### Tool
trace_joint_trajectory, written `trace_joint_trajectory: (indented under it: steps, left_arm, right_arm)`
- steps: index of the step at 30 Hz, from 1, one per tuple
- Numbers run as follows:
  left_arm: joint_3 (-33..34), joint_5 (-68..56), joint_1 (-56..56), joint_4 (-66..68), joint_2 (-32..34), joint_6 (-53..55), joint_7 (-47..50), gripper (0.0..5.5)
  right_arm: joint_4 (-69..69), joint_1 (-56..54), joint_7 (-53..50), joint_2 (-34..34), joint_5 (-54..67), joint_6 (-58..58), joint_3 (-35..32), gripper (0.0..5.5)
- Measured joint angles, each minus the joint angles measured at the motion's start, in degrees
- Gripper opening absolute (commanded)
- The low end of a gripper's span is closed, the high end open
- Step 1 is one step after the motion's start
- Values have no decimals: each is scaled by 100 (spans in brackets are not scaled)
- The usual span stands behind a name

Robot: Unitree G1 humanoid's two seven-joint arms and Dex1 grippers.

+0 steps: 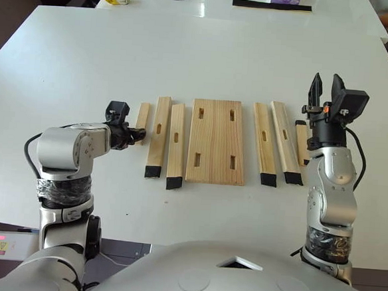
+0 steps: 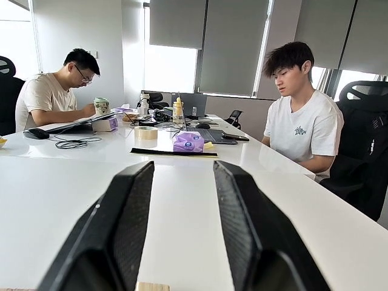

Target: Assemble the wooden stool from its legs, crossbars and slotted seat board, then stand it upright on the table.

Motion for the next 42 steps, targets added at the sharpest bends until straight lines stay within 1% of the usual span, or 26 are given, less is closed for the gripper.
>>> trace_joint_trajectory:
  steps: [6,12,13,18,28,38,42]
  left_arm:
    - [-77,-2,-62,209,82,-132,-15,338]
    - [-290,-47,-86,241,316,-110,-251,338]
    - [-311,-68,-86,241,350,-106,-281,318]
    - [-392,-151,-85,258,459,-101,-426,265]
    - [-409,-151,-63,309,503,-121,-445,133]
    - [-485,-142,8,294,540,-261,-460,132]
    - [-497,-27,76,373,489,-808,-384,132]
  right_arm:
    - [0,36,-12,3,0,-2,6,182]
    - [-6,74,-21,17,0,-1,54,182]
    - [-8,79,-24,17,0,-1,53,182]
    - [-27,110,-37,24,0,-1,55,182]
    - [-52,144,-66,35,0,-1,76,182]
    - [-53,144,-76,42,0,0,97,182]
    - [-53,143,-74,31,-4,-10,99,182]
